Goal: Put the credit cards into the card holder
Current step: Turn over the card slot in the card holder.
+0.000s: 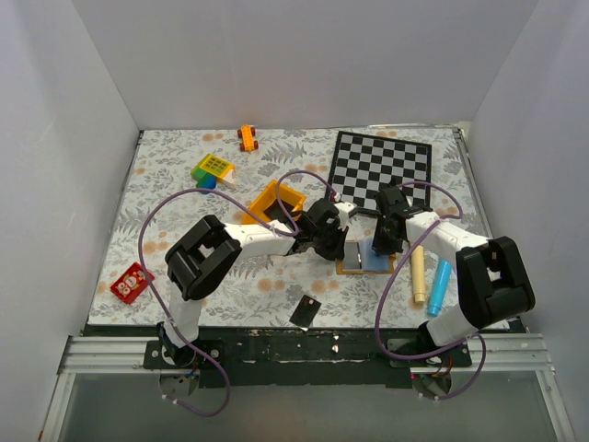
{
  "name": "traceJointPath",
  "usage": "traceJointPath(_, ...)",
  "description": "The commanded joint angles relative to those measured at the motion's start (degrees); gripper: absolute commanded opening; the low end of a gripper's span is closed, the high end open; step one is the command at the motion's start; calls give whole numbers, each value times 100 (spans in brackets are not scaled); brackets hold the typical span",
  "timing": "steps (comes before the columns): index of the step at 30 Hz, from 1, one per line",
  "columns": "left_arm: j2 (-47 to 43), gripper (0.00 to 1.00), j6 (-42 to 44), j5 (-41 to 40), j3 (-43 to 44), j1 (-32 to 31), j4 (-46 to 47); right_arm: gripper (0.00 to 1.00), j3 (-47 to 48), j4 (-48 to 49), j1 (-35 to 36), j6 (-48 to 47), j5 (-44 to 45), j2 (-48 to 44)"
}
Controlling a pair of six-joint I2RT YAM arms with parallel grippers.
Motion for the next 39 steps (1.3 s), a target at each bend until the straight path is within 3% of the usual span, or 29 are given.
traceJointPath(1,48,0,-26,102,118,-22,76,1,12,212,-16,-63,-340,-137)
traceJointPath(19,57,0,-52,67,-102,-22,146,1,-50,512,-16,-221,-1043,-111)
traceJointPath(24,39,0,-44,41,-111,-22,146,1,38,134,-16,-212,-192,-155)
traceJointPath(29,65,0,-35,58,-111,-22,146,1,108,-7,-16,-274,46,-77)
traceJointPath(39,100,0,-26,58,-111,-22,120,1,126,378,45,-423,-963,258)
